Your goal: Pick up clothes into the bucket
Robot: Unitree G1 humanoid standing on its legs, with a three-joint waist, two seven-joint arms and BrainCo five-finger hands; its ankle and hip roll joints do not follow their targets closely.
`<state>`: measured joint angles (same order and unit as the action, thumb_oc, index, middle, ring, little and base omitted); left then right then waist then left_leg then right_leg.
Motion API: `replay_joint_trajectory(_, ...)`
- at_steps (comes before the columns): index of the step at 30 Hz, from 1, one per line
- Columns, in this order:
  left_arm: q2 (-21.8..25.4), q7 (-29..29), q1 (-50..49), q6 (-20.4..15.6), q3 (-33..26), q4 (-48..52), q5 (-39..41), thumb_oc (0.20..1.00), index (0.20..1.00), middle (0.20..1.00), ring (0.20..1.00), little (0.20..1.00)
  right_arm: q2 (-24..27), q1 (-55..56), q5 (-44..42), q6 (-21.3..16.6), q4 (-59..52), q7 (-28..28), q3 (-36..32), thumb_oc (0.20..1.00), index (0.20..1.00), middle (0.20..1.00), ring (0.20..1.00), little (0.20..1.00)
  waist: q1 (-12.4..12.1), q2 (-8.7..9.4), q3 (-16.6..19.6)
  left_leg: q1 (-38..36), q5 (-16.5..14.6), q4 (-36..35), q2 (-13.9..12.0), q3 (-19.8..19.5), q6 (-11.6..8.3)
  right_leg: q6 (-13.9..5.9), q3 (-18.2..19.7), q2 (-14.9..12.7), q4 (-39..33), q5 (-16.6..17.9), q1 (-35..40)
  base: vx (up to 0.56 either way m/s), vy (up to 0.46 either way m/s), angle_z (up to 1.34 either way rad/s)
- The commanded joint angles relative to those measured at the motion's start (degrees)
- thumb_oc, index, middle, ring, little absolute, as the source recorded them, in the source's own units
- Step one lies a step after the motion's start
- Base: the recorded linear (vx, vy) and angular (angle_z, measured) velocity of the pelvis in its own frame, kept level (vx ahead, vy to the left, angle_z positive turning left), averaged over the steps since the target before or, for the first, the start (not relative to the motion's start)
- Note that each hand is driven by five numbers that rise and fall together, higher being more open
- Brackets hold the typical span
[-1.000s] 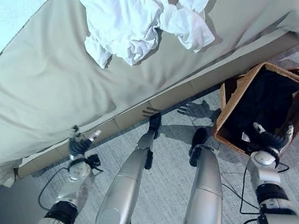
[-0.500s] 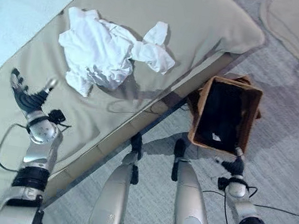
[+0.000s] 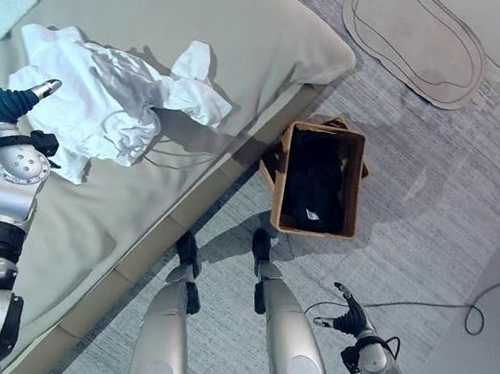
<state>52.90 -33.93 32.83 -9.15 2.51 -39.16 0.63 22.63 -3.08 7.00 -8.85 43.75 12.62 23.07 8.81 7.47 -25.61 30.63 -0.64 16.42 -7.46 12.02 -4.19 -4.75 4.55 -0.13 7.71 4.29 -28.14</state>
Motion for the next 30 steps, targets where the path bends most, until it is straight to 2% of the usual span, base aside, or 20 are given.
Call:
replay_joint_trajectory(1, 6.21, 0.74, 6.01, 0.8, 2.93, -3.33, -3.37, 1.0, 1.0, 1.0, 1.0, 1.0, -1.02, 1.16, -4.57, -2.71, -1.59, 0.41, 0.01, 1.0, 1.0, 1.0, 1.0, 1.0, 0.27, 4.39, -0.08, 2.38, -16.68, 19.44, 1.34, 0.09, 3.93, -5.12, 1.63, -1.68, -7.35, 5.23, 0.64, -0.02, -0.004, -0.1)
replay_joint_trajectory(5, 7.2, 1.49, 10.14, 1.56, 6.49, -5.92, -3.54, 1.0, 1.0, 1.0, 1.0, 1.0, -1.41, 1.34, -6.34, -3.58, -3.22, 0.89, -0.47, 1.0, 1.0, 1.0, 1.0, 1.0, 0.58, 5.11, -0.76, 6.52, -17.78, 22.7, 0.53, -1.35, 4.07, -5.08, 1.28, -1.29, -8.4, 5.74, -0.56, -0.03, -0.047, -0.05)
replay_joint_trajectory(8, 8.94, 2.47, 16.8, 3.96, 13.38, -8.65, -7.6, 1.0, 1.0, 1.0, 1.0, 1.0, -2.32, 0.72, -8.2, -4.6, -4.65, 1.11, 0.39, 1.0, 1.0, 1.0, 1.0, 1.0, 0.81, 5.73, -1.64, 12.27, -18.36, 26.02, 0.03, -3.4, 4.12, -4.95, 0.29, -0.75, -9.24, 6.41, -3.21, -0.03, -0.061, 0.17)
replay_joint_trajectory(9, 8.93, 2.47, 16.94, 3.95, 13.51, -8.7, -7.58, 1.0, 1.0, 1.0, 1.0, 1.0, -2.36, 0.72, -8.2, -4.6, -4.65, 1.11, 0.35, 1.0, 1.0, 1.0, 1.0, 1.0, 0.76, 5.72, -1.63, 12.33, -18.38, 26.05, 0.02, -3.43, 4.12, -4.95, 0.27, -0.73, -9.24, 6.42, -3.24, -0.01, -0.022, 0.18)
replay_joint_trajectory(11, 10.86, 4.2, 21.56, 6.11, 19.27, -10.07, -12.89, 1.0, 1.0, 1.0, 1.0, 1.0, -2.62, -0.01, -8.92, -5.19, -6.18, 1.07, 1.2, 1.0, 1.0, 1.0, 1.0, 1.0, 0.77, 6.45, -2.43, 14.83, -18.74, 27.42, -0.23, -3.99, 4.44, -5.17, 0.03, -0.11, -9.65, 6.82, -4.56, -0.01, -0.024, 0.12)
replay_joint_trajectory(13, 11.21, 5.37, 23.92, 6.92, 21.96, -9.97, -14.91, 1.0, 1.0, 1.0, 1.0, 1.0, -3.05, -0.53, -9.34, -5.37, -6.59, 0.8, 1.69, 1.0, 1.0, 1.0, 1.0, 1.0, 0.37, 6.68, -3.1, 16.29, -18.97, 28.26, -0.44, -4.28, 4.6, -5.3, -0.23, 0.19, -9.69, 6.95, -5.45, -0.01, -0.013, 0.04)
replay_joint_trajectory(20, 9.86, 11.83, 27.01, 8.7, 25.98, -14.98, -16.58, 1.0, 1.0, 1.0, 1.0, 1.0, -3.25, -2.7, -10.35, -5.51, -8.28, -0.16, 4.07, 1.0, 1.0, 1.0, 1.0, 1.0, -0.27, 7.13, -4.16, 19.32, -19.16, 29.1, -0.25, -5.1, 5.08, -5.44, -0.81, 0.83, -9.89, 7.66, -8.37, 0.0, 0.0, 0.0)
replay_joint_trajectory(21, 9.55, 13.9, 28.06, 8.84, 27.26, -18.49, -16.78, 1.0, 1.0, 1.0, 1.0, 1.0, -3.16, -3.18, -10.47, -5.36, -8.15, -0.47, 4.53, 1.0, 1.0, 1.0, 1.0, 1.0, -0.31, 7.23, -4.18, 19.84, -19.04, 29.19, -0.19, -5.19, 5.09, -5.49, -0.91, 0.84, -9.94, 7.75, -8.74, 0.0, 0.0, 0.0)
replay_joint_trajectory(22, 9.02, 14.88, 28.74, 9.04, 27.65, -20.74, -16.85, 0.784, 0.784, 0.784, 0.784, 0.784, -3.15, -3.69, -10.32, -5.23, -7.7, -0.76, 5.3, 1.0, 1.0, 1.0, 1.0, 1.0, -0.22, 7.31, -4.18, 19.98, -19.0, 29.23, -0.23, -5.22, 5.12, -5.45, -0.93, 0.88, -9.92, 7.83, -8.91, 0.01, -0.02, -0.04)
replay_joint_trajectory(23, 8.45, 16.39, 29.62, 9.21, 28.53, -23.24, -16.8, 0.275, 0.275, 0.275, 0.275, 0.275, -3.24, -4.22, -10.33, -5.08, -7.41, -1.0, 5.78, 1.0, 1.0, 1.0, 1.0, 1.0, -0.21, 7.42, -4.18, 19.99, -18.9, 29.08, -0.24, -5.3, 5.13, -5.46, -1.0, 0.9, -9.88, 7.88, -9.11, 0.01, -0.017, -0.04)
replay_joint_trajectory(24, 7.66, 17.78, 29.85, 9.54, 28.85, -25.12, -16.83, 0.203, 0.203, 0.203, 0.203, 0.203, -3.19, -4.6, -10.17, -4.85, -6.94, -1.33, 6.49, 1.0, 1.0, 1.0, 1.0, 1.0, -0.2, 7.38, -4.18, 20.01, -18.77, 28.95, -0.14, -5.31, 5.12, -5.48, -1.02, 0.9, -9.85, 7.94, -9.17, 0.0, 0.0, 0.0)
replay_joint_trajectory(26, 6.6, 20.05, 31.02, 9.5, 30.04, -27.68, -17.08, 0.2, 0.2, 0.2, 0.2, 0.2, -3.11, -5.38, -9.7, -4.47, -6.21, -1.96, 7.75, 1.0, 1.0, 1.0, 1.0, 1.0, -0.26, 7.27, -4.18, 19.57, -18.39, 28.12, 0.05, -5.4, 5.11, -5.49, -1.12, 0.82, -9.72, 7.96, -9.2, 0.0, 0.0, 0.0)
replay_joint_trajectory(30, 5.33, 20.85, 31.61, 9.44, 31.05, -28.12, -18.15, 0.2, 0.2, 0.2, 0.2, 0.2, -2.58, -6.17, -8.6, -4.4, -5.59, -2.94, 9.25, 1.0, 1.0, 1.0, 1.0, 1.0, -0.72, 7.15, -4.18, 17.63, -17.3, 25.68, 0.94, -5.6, 5.07, -5.41, -1.46, 0.36, -9.18, 7.69, -8.29, 0.0, -0.011, 0.01)
